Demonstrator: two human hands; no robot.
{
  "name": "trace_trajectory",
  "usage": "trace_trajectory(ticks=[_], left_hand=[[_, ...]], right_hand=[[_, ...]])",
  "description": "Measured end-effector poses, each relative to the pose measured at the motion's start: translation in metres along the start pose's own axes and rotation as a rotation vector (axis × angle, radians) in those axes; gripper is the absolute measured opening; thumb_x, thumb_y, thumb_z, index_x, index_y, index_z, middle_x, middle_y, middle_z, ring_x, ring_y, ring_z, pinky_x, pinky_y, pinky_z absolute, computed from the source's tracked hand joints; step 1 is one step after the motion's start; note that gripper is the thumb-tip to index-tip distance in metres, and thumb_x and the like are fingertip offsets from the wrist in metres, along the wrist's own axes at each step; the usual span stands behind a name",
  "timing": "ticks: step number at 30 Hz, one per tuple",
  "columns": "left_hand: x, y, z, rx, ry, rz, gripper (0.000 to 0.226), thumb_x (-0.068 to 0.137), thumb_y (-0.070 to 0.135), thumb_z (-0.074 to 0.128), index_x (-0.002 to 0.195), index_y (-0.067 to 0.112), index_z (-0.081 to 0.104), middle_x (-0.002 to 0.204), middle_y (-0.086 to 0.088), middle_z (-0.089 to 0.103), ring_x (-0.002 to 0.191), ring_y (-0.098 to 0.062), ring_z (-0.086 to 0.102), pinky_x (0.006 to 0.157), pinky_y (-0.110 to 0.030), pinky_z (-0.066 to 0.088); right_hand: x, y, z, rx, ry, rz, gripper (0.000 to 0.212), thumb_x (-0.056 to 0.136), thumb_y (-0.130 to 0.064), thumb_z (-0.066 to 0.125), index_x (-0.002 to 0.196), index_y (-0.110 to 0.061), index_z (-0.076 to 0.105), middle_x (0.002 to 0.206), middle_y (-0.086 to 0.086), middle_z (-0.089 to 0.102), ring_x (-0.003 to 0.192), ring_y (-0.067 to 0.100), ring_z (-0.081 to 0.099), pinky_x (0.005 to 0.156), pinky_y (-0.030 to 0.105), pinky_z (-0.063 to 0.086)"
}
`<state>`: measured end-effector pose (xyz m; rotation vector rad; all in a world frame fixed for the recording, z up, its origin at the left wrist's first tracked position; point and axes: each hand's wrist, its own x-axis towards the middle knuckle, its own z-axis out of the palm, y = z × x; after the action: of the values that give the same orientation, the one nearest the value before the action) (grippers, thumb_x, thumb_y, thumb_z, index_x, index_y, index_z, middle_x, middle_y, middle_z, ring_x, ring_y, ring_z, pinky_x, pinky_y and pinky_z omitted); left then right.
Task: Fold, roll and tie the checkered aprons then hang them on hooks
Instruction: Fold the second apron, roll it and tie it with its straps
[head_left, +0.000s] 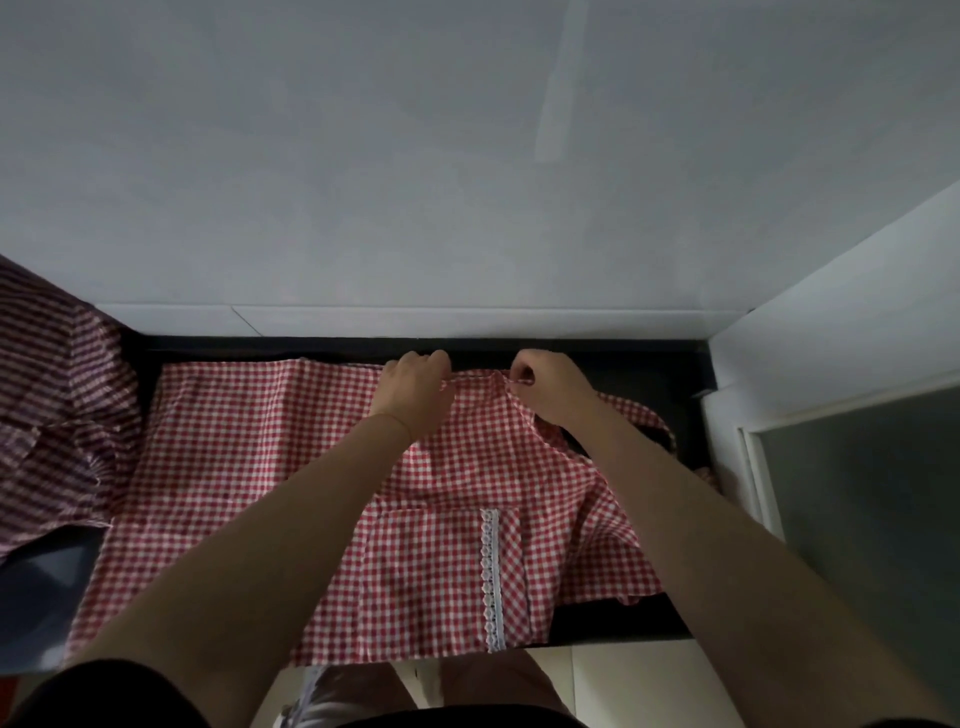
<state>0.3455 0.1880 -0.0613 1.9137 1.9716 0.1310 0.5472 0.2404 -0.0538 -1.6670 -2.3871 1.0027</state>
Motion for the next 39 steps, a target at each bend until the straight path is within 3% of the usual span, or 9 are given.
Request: trace_trajectory(ticks=[6, 9, 11, 16, 21, 27, 31, 35, 39], left_hand=[[0.005, 0.000, -0.007, 0.049, -0.007, 0.039, 0.033, 0.093, 0.028, 0.056, 0.124, 0.018, 0.056, 0.109, -0.004, 0.063, 0.108, -0.025, 0.051, 0.095, -0.037, 0.037], [0.008, 0.003, -0.012, 0.209, -0.064, 0.062, 0.030, 0.091, 0.035, 0.054, 0.115, 0.020, 0.062, 0.109, -0.002, 0.063, 0.112, -0.024, 0.050, 0.096, -0.037, 0.037], [0.008, 0.003, -0.018, 0.295, -0.114, 0.034, 0.028, 0.091, 0.038, 0.053, 0.110, 0.020, 0.062, 0.107, -0.002, 0.062, 0.110, -0.023, 0.052, 0.095, -0.036, 0.037], [0.004, -0.011, -0.028, 0.398, -0.277, -0.063, 0.027, 0.097, 0.028, 0.047, 0.118, 0.021, 0.062, 0.117, -0.001, 0.065, 0.114, -0.022, 0.058, 0.105, -0.038, 0.035], [-0.014, -0.034, -0.029, 0.319, -0.282, -0.056, 0.025, 0.101, 0.021, 0.040, 0.117, 0.015, 0.059, 0.116, -0.006, 0.065, 0.105, -0.026, 0.062, 0.085, -0.039, 0.048], [-0.032, -0.078, -0.044, 0.335, -0.375, -0.147, 0.030, 0.100, 0.020, 0.044, 0.127, 0.015, 0.054, 0.124, -0.007, 0.060, 0.112, -0.026, 0.059, 0.089, -0.039, 0.049], [-0.044, -0.108, -0.058, 0.359, -0.460, -0.272, 0.032, 0.099, 0.023, 0.049, 0.128, 0.012, 0.058, 0.127, -0.008, 0.060, 0.115, -0.024, 0.059, 0.094, -0.037, 0.049], [-0.054, -0.140, -0.076, 0.234, -0.493, -0.342, 0.041, 0.094, 0.038, 0.058, 0.122, 0.008, 0.065, 0.124, -0.012, 0.064, 0.115, -0.027, 0.060, 0.096, -0.035, 0.048], [-0.066, -0.177, -0.088, 0.233, -0.485, -0.360, 0.040, 0.097, 0.034, 0.054, 0.124, 0.007, 0.065, 0.126, -0.013, 0.063, 0.116, -0.026, 0.059, 0.098, -0.033, 0.048]], right_hand=[[0.000, -0.006, -0.012, -0.187, -0.106, 0.061, 0.015, 0.097, -0.019, 0.053, 0.112, -0.019, 0.056, 0.102, 0.001, 0.058, 0.108, 0.023, 0.046, 0.098, 0.042, 0.030], [-0.007, -0.007, -0.032, -0.370, -0.244, 0.068, 0.025, 0.100, -0.029, 0.048, 0.090, -0.013, 0.065, 0.094, 0.004, 0.062, 0.107, 0.027, 0.046, 0.103, 0.045, 0.027], [-0.011, -0.005, -0.046, -0.501, -0.297, 0.096, 0.036, 0.100, -0.035, 0.048, 0.071, -0.015, 0.054, 0.077, 0.002, 0.054, 0.093, 0.024, 0.049, 0.108, 0.048, 0.027], [-0.020, -0.009, -0.061, -0.808, -0.281, 0.162, 0.032, 0.101, -0.020, 0.045, 0.070, -0.015, 0.043, 0.077, -0.001, 0.045, 0.100, 0.022, 0.051, 0.103, 0.036, 0.033], [-0.018, -0.038, -0.015, -0.479, -0.300, 0.005, 0.017, 0.099, -0.019, 0.047, 0.109, -0.012, 0.058, 0.113, 0.009, 0.064, 0.103, 0.028, 0.060, 0.083, 0.034, 0.039], [-0.016, -0.051, -0.002, -0.728, -0.271, 0.097, 0.021, 0.100, -0.015, 0.041, 0.104, -0.020, 0.062, 0.100, -0.001, 0.066, 0.098, 0.021, 0.061, 0.109, 0.044, 0.029], [-0.015, -0.064, -0.018, -0.686, -0.385, 0.300, 0.018, 0.101, -0.017, 0.049, 0.109, -0.011, 0.064, 0.083, 0.001, 0.053, 0.081, 0.019, 0.054, 0.085, 0.032, 0.043], [-0.021, -0.083, -0.027, -0.476, -0.404, 0.500, 0.033, 0.101, -0.022, 0.053, 0.127, -0.002, 0.059, 0.124, 0.014, 0.062, 0.113, 0.028, 0.060, 0.084, 0.032, 0.043], [-0.043, -0.100, -0.042, -0.464, -0.317, 0.581, 0.035, 0.102, -0.018, 0.050, 0.133, -0.001, 0.055, 0.130, 0.016, 0.058, 0.120, 0.029, 0.057, 0.097, 0.035, 0.044]])
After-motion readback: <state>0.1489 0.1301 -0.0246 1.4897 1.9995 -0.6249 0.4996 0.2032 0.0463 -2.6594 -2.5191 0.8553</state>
